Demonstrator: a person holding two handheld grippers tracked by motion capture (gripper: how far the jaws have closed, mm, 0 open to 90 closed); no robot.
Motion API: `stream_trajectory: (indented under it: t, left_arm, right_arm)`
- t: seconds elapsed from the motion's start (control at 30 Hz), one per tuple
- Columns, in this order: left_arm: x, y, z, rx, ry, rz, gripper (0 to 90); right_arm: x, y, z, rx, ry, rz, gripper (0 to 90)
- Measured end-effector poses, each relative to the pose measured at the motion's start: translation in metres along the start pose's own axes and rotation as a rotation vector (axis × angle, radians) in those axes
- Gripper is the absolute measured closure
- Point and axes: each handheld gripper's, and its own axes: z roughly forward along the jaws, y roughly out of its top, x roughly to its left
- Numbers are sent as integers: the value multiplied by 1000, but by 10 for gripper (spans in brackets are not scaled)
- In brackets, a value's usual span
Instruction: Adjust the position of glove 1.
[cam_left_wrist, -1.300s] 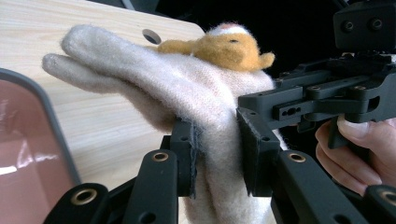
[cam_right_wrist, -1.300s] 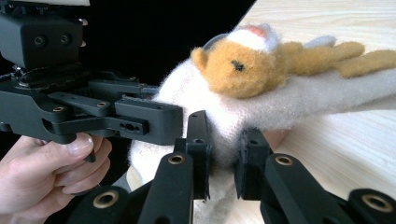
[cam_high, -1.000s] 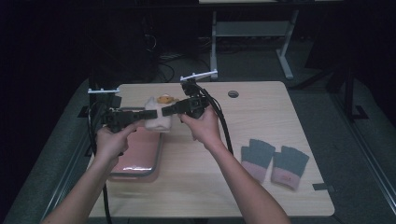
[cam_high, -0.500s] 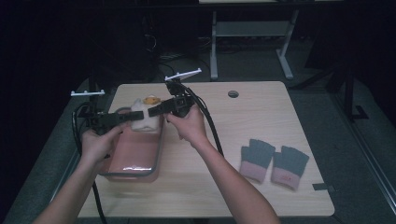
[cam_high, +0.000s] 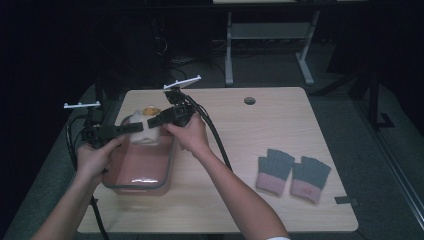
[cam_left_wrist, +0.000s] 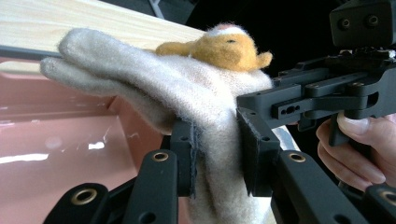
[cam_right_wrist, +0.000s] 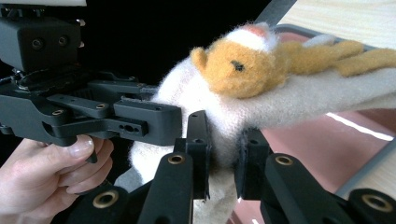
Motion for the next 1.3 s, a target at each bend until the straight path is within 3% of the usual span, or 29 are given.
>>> stream_trajectory:
  t: [0.6,0.87,1.3]
  left_arm:
    - [29,-23,0,52,44,-58,695]
    - [40,-37,9,94,72,-86,695]
    - [50,-49,22,177,123,-79,698]
  right_arm:
    - [-15,-13,39,61,30,40,780]
    - [-33,-28,56,85,52,82,780]
    - [-49,-47,74,125,41,118,779]
